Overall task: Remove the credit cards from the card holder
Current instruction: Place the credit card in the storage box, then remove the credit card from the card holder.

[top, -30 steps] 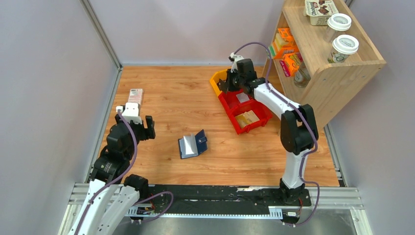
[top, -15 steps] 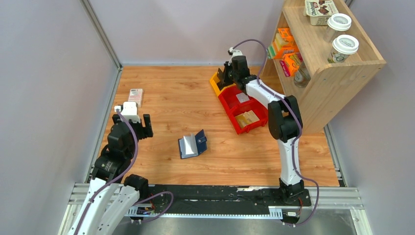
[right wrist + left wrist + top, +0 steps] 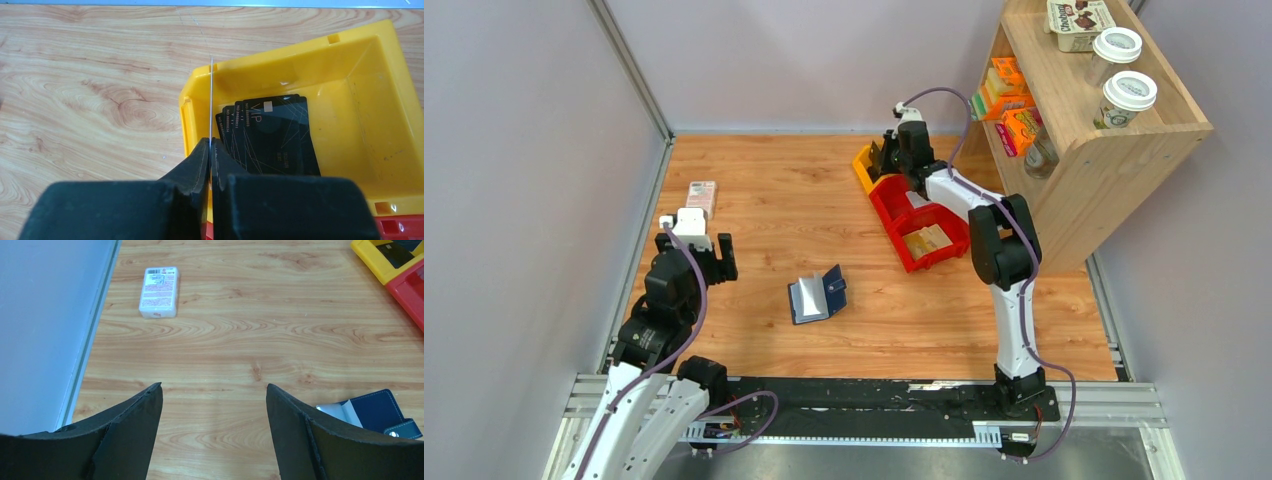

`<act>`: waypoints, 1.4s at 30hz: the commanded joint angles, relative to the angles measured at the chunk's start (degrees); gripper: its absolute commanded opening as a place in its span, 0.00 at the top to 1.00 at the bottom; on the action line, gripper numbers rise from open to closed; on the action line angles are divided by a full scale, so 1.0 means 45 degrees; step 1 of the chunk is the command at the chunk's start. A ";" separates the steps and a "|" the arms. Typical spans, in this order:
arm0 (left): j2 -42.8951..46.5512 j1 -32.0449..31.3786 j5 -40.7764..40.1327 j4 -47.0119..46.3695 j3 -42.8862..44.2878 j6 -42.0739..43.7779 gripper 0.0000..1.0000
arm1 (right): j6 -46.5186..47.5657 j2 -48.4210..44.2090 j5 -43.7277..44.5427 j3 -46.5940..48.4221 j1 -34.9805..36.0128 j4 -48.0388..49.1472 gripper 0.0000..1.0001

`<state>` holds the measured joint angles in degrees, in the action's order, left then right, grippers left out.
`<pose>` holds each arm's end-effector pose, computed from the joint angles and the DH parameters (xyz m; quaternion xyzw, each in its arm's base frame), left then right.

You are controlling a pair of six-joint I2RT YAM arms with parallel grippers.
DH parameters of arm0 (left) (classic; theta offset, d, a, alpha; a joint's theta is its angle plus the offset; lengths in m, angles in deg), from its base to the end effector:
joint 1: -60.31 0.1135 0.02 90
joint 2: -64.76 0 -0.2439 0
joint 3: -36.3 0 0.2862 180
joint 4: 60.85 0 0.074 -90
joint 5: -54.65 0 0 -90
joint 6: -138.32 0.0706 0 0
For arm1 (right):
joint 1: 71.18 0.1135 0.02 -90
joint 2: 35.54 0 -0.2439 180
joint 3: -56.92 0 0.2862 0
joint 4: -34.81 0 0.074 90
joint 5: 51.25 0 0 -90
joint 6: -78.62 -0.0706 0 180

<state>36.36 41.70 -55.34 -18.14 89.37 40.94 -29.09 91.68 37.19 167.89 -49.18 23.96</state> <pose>0.1963 -0.0406 0.3055 -0.0235 0.8031 0.0067 0.5954 0.5287 0.2157 0.1618 -0.0390 0.8522 0.1881 0.4867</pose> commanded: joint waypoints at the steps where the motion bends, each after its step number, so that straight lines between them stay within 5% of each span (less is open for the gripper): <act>1: -0.0036 0.0034 0.0086 -0.0396 -0.0042 0.0038 0.17 | -0.0125 0.0186 0.0113 -0.0330 0.0072 0.1107 0.94; 13: -0.0075 0.0034 0.0184 -0.0318 -0.0003 0.0018 0.17 | 0.0166 -0.0379 0.0288 -0.0643 0.0053 0.0445 0.71; 24: -0.0855 0.0034 0.1275 0.0266 0.0406 -0.1383 0.17 | 0.1339 -0.3033 0.1168 -0.0954 0.1008 -0.1741 0.37; 32: -0.2672 0.0034 0.2995 0.1440 0.0136 -0.4762 0.18 | 0.1184 -0.5534 0.2045 -0.2340 0.3895 -0.4632 0.21; 42: -0.0762 0.0034 0.2782 0.2337 -0.0824 -0.5802 0.18 | -0.1100 -0.5051 0.4485 -0.2618 0.8097 -0.7366 0.08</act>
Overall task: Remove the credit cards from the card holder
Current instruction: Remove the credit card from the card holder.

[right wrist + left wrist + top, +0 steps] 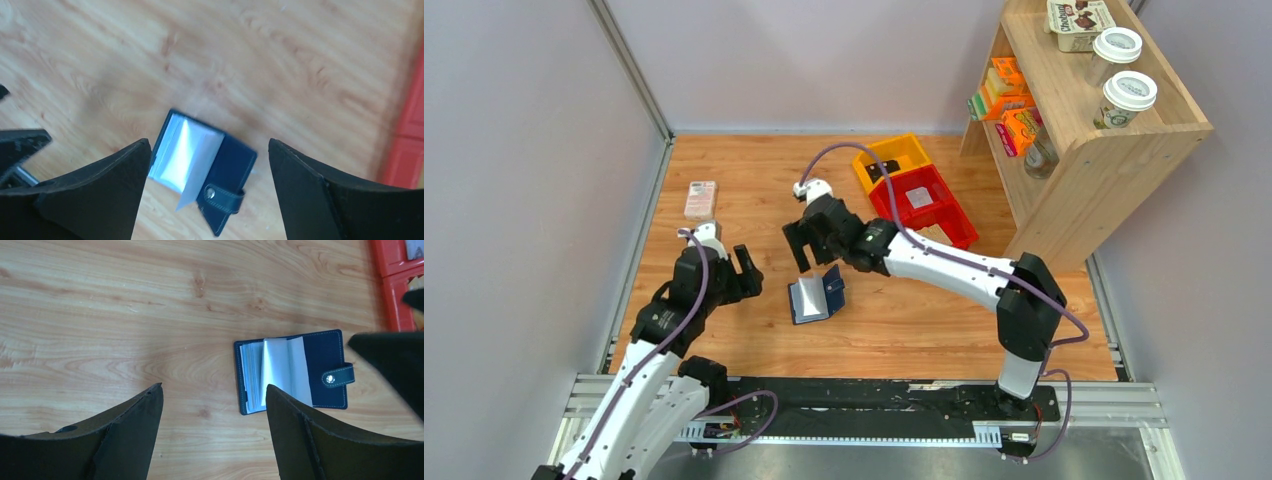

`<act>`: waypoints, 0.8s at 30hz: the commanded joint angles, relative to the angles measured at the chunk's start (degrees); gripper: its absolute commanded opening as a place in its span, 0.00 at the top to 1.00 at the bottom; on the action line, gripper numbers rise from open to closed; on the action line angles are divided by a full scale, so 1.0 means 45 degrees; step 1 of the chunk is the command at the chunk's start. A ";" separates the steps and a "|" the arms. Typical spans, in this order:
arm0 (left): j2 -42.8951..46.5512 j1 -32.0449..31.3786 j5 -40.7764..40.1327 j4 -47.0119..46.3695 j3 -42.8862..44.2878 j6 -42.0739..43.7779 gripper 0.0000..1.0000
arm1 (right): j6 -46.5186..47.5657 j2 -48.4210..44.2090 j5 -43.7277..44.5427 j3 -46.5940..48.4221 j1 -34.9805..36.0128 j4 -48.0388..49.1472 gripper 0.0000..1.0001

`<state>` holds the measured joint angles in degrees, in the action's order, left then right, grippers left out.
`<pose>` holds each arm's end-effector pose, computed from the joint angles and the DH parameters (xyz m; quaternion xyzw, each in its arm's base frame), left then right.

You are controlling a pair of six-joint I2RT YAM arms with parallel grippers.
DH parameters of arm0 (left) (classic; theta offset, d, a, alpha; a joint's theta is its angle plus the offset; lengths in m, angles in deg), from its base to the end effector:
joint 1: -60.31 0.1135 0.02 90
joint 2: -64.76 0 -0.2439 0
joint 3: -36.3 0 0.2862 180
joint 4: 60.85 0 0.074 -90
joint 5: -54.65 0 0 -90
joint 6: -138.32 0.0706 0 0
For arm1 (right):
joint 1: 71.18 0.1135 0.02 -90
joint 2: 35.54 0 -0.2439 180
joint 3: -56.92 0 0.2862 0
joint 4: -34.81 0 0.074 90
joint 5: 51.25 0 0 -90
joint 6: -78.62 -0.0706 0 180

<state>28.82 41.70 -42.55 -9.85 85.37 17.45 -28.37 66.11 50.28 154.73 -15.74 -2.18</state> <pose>0.2065 -0.0602 0.2332 -0.1232 0.8885 -0.1323 0.4219 0.2743 0.3734 0.2396 -0.2585 0.8681 0.1709 0.3879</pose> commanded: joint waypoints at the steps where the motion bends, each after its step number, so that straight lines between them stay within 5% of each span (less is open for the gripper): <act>1: 0.1053 0.0034 -0.0079 0.0671 0.0027 -0.0581 0.18 | -0.1611 0.0963 0.1811 0.0540 0.0881 -0.1889 0.07; 11: 0.2323 0.0034 0.0174 0.1259 0.0183 -0.0834 0.18 | -0.3742 0.3719 0.2612 0.2359 0.1684 -0.3454 0.05; 24: 0.1563 0.0034 0.2044 0.0401 -0.0441 -0.1050 0.18 | -0.3802 0.3897 0.2458 0.0878 0.1586 -0.2441 0.07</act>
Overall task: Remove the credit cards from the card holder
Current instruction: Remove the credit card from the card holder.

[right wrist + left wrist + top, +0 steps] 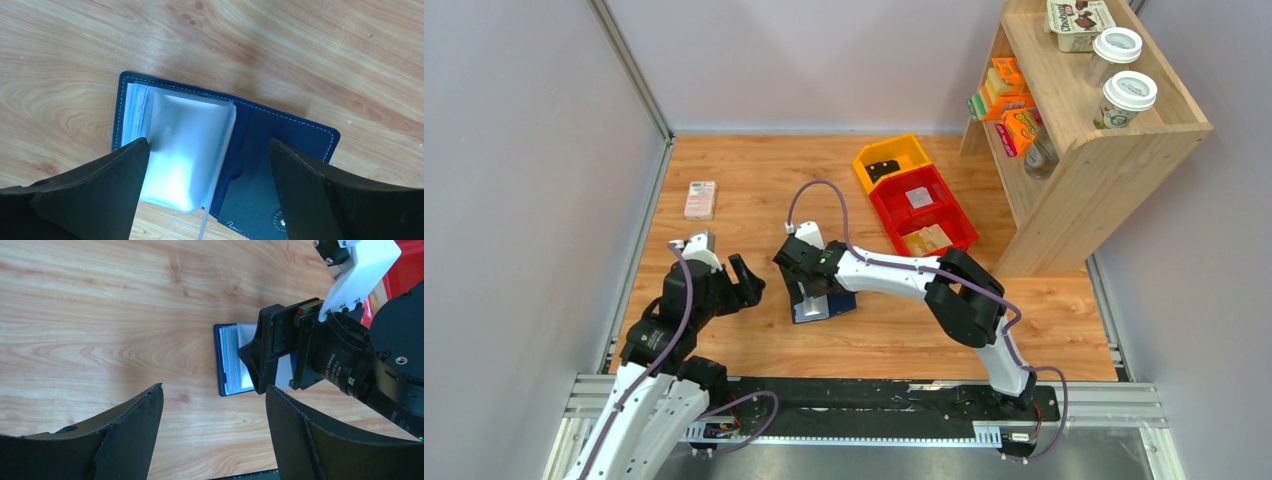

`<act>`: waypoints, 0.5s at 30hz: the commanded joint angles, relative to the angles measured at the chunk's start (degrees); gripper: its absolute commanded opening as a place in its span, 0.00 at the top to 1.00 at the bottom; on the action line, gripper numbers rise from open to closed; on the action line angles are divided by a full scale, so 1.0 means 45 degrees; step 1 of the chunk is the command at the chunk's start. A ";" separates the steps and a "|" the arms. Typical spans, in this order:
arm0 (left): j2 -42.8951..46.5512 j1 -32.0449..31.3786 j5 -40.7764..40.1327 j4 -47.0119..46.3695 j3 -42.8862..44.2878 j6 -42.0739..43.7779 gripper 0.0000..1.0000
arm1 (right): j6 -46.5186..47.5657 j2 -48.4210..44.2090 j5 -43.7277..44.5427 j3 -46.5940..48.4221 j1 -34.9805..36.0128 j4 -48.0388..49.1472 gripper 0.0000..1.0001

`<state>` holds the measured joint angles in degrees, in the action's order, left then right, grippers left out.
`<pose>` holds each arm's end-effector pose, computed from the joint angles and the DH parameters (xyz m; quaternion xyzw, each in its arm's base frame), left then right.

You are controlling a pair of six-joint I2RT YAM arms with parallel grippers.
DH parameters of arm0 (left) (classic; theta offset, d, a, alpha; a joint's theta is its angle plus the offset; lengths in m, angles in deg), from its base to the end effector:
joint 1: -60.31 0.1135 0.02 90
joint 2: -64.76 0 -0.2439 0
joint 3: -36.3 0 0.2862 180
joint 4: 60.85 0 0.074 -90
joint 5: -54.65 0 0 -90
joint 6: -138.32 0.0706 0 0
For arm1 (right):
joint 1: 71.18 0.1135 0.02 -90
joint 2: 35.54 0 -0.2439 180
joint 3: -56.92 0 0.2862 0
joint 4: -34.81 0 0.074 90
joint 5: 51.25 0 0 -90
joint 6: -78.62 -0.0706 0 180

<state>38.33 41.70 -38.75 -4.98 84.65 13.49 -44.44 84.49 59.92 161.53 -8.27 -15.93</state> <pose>0.1785 -0.0557 0.2482 -0.1383 0.8716 -0.1878 0.4313 0.2388 0.4108 0.1207 -0.2111 0.9391 0.0305 0.2694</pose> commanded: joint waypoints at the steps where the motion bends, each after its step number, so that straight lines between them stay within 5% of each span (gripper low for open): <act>1: -0.0822 0.0034 0.1359 -0.0896 -0.0321 -0.0190 0.18 | -0.0270 -0.0304 0.0122 -0.0887 -0.0191 0.0790 0.08; 15: -0.3577 0.0034 0.3683 -0.3688 -0.0965 -0.0736 0.20 | 0.0217 -0.2453 -0.4252 -0.5517 -0.1832 0.5536 0.44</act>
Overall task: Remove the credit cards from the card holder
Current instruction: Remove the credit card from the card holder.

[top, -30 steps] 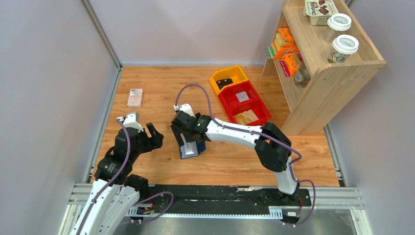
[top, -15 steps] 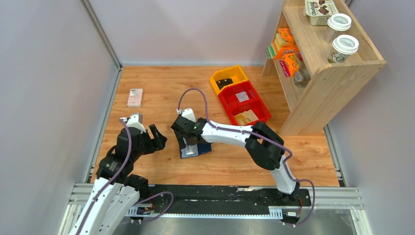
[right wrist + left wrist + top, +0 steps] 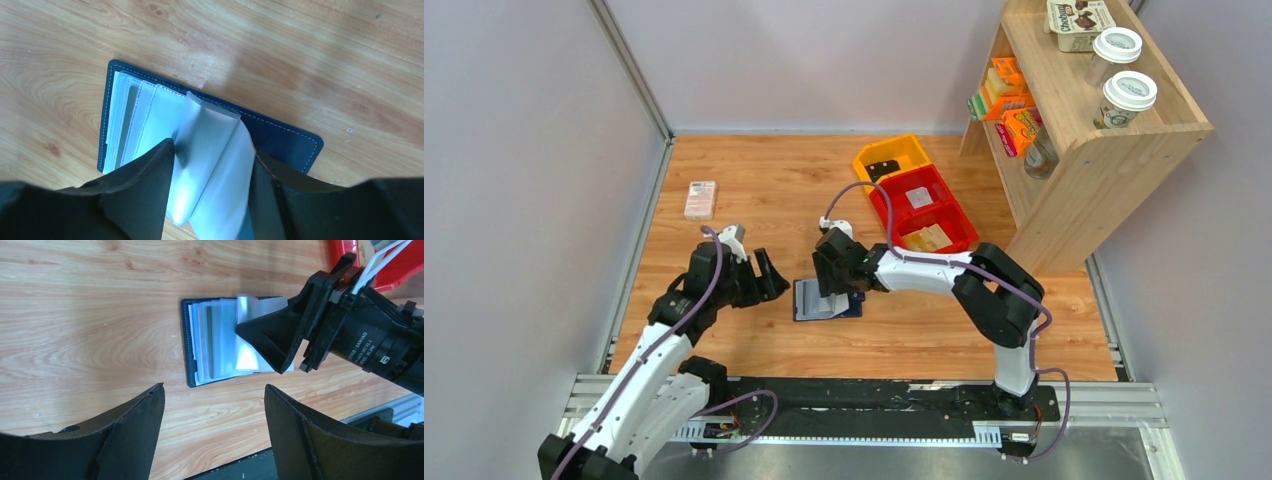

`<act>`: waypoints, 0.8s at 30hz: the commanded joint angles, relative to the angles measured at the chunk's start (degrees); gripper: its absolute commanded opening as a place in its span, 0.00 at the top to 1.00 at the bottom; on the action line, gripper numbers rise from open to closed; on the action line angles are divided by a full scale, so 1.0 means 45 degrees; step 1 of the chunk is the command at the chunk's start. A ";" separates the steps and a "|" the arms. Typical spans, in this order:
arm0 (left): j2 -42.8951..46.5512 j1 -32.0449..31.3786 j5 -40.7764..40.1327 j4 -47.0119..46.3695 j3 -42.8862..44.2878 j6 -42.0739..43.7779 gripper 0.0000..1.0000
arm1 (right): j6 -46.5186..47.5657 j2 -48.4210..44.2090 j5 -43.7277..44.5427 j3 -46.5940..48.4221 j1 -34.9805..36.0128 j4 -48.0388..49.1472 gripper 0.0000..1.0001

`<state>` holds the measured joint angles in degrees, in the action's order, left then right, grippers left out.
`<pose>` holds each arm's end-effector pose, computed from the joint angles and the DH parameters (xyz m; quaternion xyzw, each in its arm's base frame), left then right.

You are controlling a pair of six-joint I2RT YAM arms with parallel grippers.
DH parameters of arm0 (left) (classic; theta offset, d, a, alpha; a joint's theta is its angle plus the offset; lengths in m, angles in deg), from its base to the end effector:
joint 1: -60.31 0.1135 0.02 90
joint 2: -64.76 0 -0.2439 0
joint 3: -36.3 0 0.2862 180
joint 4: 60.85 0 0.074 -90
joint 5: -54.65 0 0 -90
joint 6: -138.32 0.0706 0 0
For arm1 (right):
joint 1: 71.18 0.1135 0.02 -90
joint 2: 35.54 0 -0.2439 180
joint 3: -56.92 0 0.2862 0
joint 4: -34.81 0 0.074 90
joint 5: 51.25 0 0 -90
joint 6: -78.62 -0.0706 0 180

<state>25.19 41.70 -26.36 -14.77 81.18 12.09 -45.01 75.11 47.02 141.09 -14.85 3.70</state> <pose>0.2105 -0.0825 0.2015 -0.1066 0.9006 -0.2545 0.3358 0.2520 0.3600 0.0927 -0.1688 0.9430 0.1478 0.2458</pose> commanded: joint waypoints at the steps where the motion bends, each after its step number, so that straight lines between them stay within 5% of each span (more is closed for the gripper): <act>1: -0.1027 0.0054 0.1008 -0.1844 -0.0213 -0.0465 0.21 | 0.0382 -0.0467 -0.1621 -0.1229 -0.0429 0.1486 0.46; 9: -0.3370 0.0034 0.1907 -0.3661 -0.0272 -0.0992 0.30 | -0.0162 -0.0839 -0.3399 -0.2870 -0.1307 0.3537 0.68; 15: -0.5149 0.0034 0.2259 -0.4755 -0.0097 -0.1148 0.38 | -0.0399 -0.1112 -0.4260 -0.3868 -0.1914 0.4946 0.70; 24: -0.7571 0.0034 0.2416 -0.5461 0.0802 -0.0778 0.36 | -0.0203 -0.0781 -0.4612 -0.3790 -0.1953 0.5044 0.70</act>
<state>-6.42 41.70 -16.32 -35.53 81.11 7.61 -46.71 70.41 27.13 125.09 -23.66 26.67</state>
